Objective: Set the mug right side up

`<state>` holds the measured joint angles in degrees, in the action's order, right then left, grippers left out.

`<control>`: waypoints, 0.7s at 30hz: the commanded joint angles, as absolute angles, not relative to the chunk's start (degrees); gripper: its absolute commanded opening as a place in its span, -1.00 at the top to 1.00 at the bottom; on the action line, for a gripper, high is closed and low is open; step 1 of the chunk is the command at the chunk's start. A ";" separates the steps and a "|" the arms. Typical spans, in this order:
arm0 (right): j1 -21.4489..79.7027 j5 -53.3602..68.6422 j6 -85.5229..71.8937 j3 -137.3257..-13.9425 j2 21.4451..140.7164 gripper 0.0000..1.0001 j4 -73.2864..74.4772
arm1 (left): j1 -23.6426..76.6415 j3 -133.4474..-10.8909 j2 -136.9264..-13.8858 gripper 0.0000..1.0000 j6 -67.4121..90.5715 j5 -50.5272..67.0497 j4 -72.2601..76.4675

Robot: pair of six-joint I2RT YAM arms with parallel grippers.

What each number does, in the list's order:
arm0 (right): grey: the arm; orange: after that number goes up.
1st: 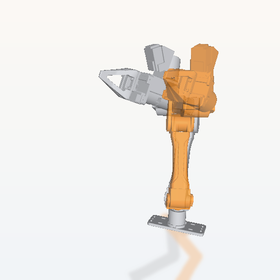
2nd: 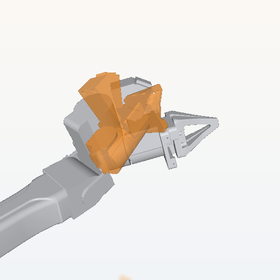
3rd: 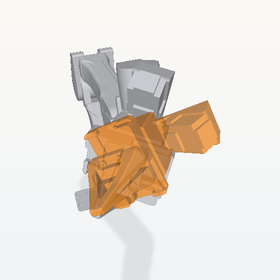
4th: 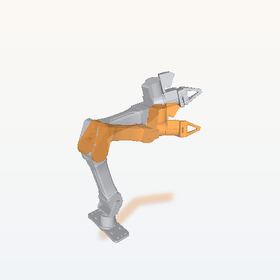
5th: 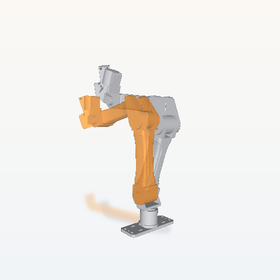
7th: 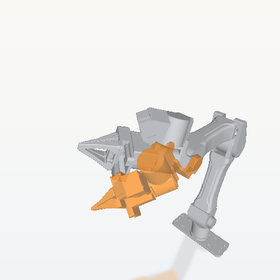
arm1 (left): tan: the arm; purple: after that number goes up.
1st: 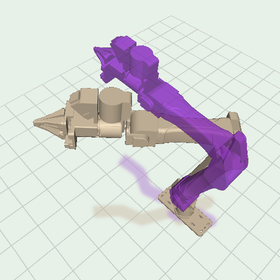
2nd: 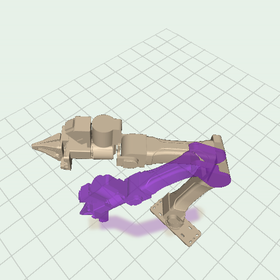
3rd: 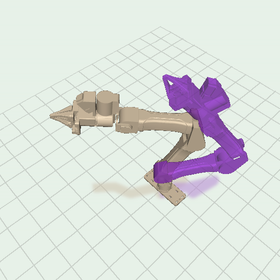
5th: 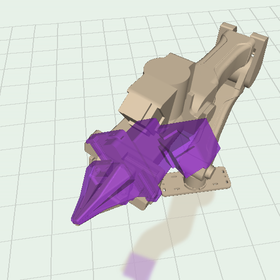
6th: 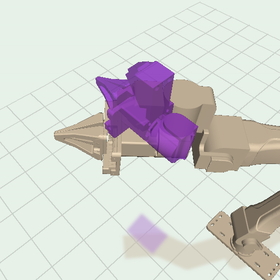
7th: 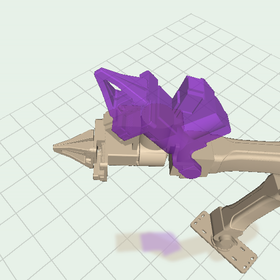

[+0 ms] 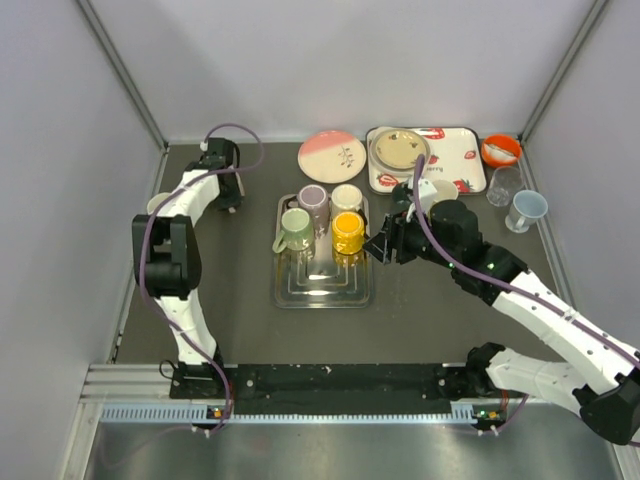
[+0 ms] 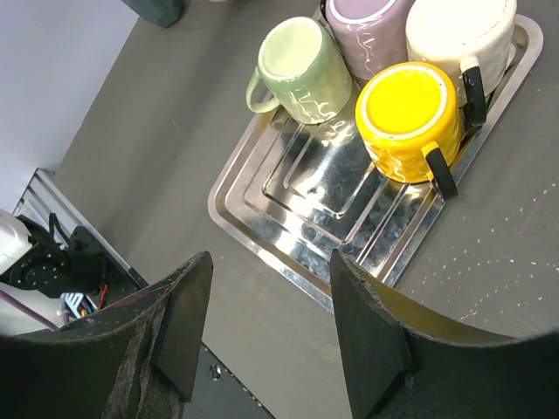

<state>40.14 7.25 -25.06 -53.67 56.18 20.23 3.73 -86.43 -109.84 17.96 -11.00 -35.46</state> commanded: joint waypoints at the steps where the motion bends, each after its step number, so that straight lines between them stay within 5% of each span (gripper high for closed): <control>1: 40.78 6.42 -24.70 -55.19 56.33 -0.13 19.69 | 3.69 -94.39 -111.96 1.00 17.23 -10.28 -33.13; 11: 40.78 5.45 -24.43 -55.11 57.22 -0.14 20.13 | 3.52 -97.65 -117.51 0.92 17.31 -9.75 -34.98; 21: 40.78 4.84 -24.17 -55.28 58.09 -0.20 20.65 | 3.52 -97.65 -115.76 0.04 18.63 -9.23 -36.83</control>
<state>40.14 6.02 -25.04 -53.67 58.02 21.08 3.57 -95.24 -118.04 17.89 -9.63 -37.06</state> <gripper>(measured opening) 0.588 0.432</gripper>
